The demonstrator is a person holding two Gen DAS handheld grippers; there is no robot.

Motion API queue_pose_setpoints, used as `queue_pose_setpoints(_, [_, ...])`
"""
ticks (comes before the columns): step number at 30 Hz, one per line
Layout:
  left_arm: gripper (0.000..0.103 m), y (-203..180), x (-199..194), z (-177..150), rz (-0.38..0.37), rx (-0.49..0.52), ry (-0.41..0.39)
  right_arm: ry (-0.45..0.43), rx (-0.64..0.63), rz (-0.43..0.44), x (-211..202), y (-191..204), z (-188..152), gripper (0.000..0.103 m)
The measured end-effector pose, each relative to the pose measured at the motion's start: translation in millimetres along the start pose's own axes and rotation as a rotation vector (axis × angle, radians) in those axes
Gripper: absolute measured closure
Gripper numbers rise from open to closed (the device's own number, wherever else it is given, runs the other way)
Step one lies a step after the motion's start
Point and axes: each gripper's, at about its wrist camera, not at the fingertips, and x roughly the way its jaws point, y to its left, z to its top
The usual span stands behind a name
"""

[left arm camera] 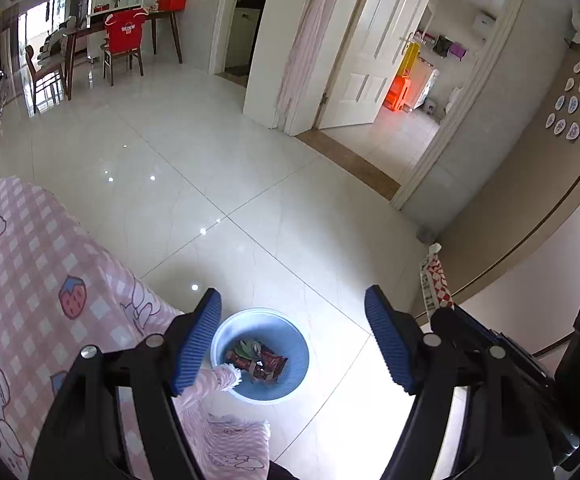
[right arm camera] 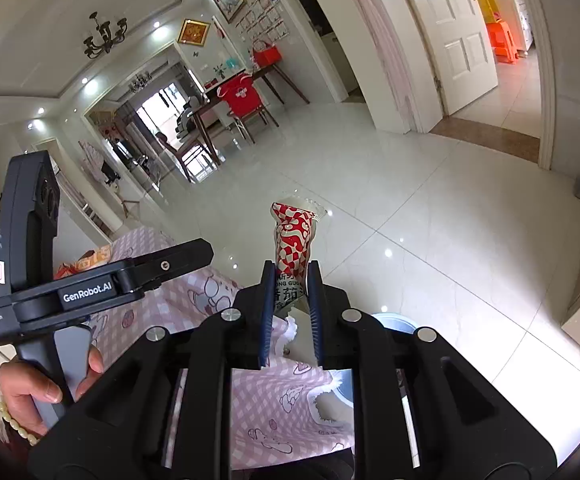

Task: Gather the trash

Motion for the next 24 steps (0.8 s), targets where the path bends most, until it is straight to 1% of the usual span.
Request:
queue_pose_setpoints(2, [0.030,2,-1,-1,0.015,0.002,0.004,0.005,-0.002,0.004,2,5,-2,0.087])
queue_pose_setpoints(5, [0.030,8,-6,-3,0.015,-0.008,0.001,0.013,-0.004,0.011,6,4,-3,0.087])
queue_pose_setpoints(10, [0.027,19,-14,-5,0.032,-0.026,-0.015,0.024,-0.014,0.020,10,9,-2,0.087])
queue_pose_setpoints(12, [0.027,22,-17,-4,0.036,-0.034,-0.025,0.025,-0.016,0.021,12,7,0,0.087])
queue_pose_setpoints(16, [0.024,27,-21,-4,0.071,-0.036,-0.041,0.022,-0.019,0.019,16,10,2,0.087])
queue_pose_setpoints(21, [0.024,43,-30,-2,0.089,-0.060,-0.051,0.013,-0.032,0.022,23,15,5,0.087])
queue_pose_setpoints(23, [0.024,50,-32,-1,0.094,-0.072,-0.054,0.004,-0.038,0.023,28,20,7,0.084])
queue_pose_setpoints(24, [0.024,54,-33,0,0.095,-0.076,-0.054,-0.009,-0.041,0.020,30,18,5,0.078])
